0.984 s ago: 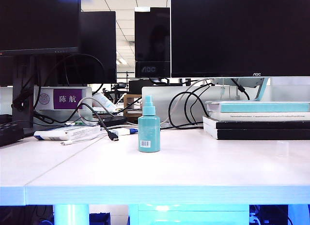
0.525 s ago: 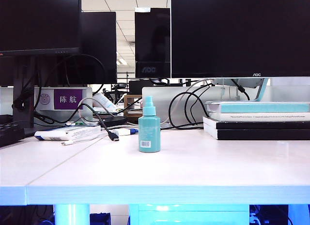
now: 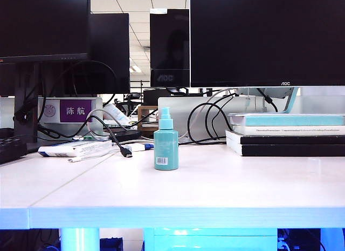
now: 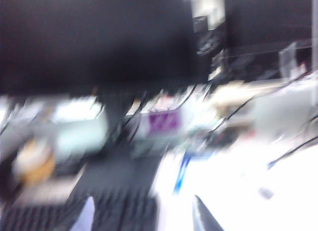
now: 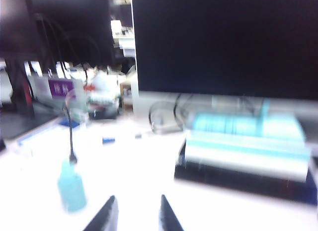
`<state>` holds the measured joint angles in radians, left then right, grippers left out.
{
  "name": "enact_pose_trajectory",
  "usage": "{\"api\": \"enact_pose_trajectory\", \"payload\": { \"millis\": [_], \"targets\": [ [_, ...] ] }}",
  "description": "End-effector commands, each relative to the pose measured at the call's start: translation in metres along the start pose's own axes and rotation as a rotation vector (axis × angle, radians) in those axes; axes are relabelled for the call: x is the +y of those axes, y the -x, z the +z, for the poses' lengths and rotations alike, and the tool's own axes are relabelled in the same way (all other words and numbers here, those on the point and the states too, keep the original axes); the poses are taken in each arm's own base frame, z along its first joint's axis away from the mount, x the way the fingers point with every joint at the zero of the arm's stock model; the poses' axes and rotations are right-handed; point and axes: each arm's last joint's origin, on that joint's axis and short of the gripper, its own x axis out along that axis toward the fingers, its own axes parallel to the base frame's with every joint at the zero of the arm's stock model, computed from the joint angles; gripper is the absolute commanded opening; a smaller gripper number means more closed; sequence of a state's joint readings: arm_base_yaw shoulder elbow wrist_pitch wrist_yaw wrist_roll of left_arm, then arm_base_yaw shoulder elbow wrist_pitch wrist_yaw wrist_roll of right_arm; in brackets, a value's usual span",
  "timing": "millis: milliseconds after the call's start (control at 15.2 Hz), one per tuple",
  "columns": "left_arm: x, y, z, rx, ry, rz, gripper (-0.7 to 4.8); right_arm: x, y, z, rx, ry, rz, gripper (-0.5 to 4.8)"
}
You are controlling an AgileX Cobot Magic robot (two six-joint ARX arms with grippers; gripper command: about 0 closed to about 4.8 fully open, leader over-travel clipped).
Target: Pick up the sprayer with the left hand and remove the lid with the right hand then place it on the table.
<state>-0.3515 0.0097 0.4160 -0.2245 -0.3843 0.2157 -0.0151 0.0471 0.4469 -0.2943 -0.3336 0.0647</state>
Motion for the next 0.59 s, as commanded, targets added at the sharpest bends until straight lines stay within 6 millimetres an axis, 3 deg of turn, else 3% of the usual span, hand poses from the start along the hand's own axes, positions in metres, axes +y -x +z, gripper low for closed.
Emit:
{"api": "enact_pose_trajectory", "payload": {
  "millis": [66,197,394,459,590],
  "targets": [
    [0.000,-0.003,-0.009,0.030,0.194,0.128,2.08,-0.006,-0.009,-0.028,0.009,-0.134,-0.029,1.13],
    [-0.008,-0.011,-0.027,0.047,0.176,0.080,2.07,-0.009,-0.016,-0.043,0.002,-0.170,-0.040,1.12],
    [-0.026,-0.022,-0.072,0.026,0.059,-0.049,1.08,-0.016,-0.023,-0.068,-0.027,-0.149,-0.134,0.80],
    [-0.028,-0.023,-0.075,0.000,-0.009,-0.050,0.76,-0.018,-0.025,-0.077,-0.023,-0.140,-0.159,0.70],
    [-0.027,-0.023,-0.076,-0.001,-0.048,-0.011,0.67,-0.021,-0.027,-0.094,0.023,-0.128,-0.176,0.48]
  ]
}}
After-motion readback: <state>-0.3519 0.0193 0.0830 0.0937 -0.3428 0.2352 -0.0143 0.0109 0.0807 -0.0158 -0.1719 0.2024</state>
